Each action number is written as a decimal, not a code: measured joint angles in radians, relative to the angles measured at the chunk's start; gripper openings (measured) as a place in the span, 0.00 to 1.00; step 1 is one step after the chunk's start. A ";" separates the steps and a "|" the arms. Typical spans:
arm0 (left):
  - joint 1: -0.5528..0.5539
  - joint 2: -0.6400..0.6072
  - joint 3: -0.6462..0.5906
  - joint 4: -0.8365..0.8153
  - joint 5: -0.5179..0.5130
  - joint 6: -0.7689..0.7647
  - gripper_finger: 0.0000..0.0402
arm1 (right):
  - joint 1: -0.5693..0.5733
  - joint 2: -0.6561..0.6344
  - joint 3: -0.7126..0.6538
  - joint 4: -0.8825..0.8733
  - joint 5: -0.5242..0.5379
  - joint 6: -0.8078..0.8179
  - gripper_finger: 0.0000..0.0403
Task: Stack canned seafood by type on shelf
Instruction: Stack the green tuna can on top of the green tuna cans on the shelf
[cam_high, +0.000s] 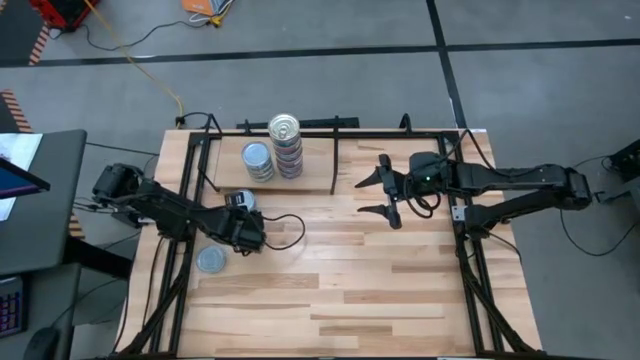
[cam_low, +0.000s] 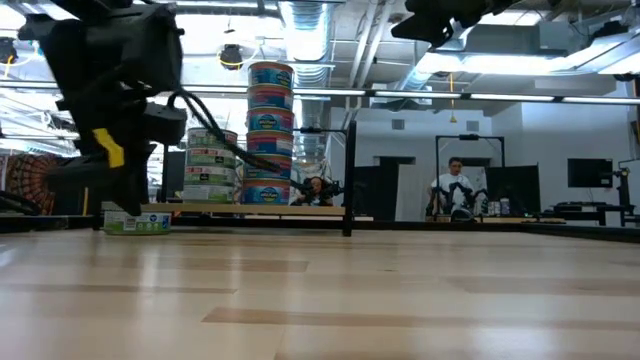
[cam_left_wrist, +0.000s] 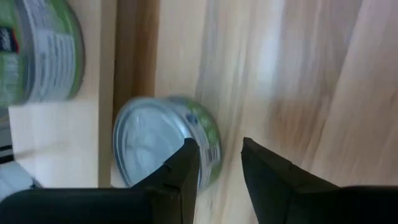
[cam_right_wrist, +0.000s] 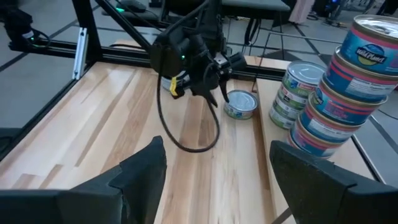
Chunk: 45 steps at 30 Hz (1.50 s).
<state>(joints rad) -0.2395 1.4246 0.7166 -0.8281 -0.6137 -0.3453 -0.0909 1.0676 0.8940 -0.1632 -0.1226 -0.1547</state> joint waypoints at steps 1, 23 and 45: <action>0.009 0.000 0.000 0.015 0.001 -0.003 0.28 | 0.000 0.000 0.000 0.001 0.000 0.000 0.77; 0.069 0.175 0.184 -0.026 0.021 -0.200 0.28 | -0.001 0.000 0.000 0.016 0.000 -0.003 0.77; 0.145 0.127 0.120 -0.140 0.046 -0.321 0.44 | 0.002 0.000 0.000 -0.001 0.000 0.003 0.77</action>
<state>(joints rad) -0.0943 1.5513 0.8367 -0.9679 -0.5674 -0.6666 -0.0892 1.0676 0.8940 -0.1644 -0.1223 -0.1517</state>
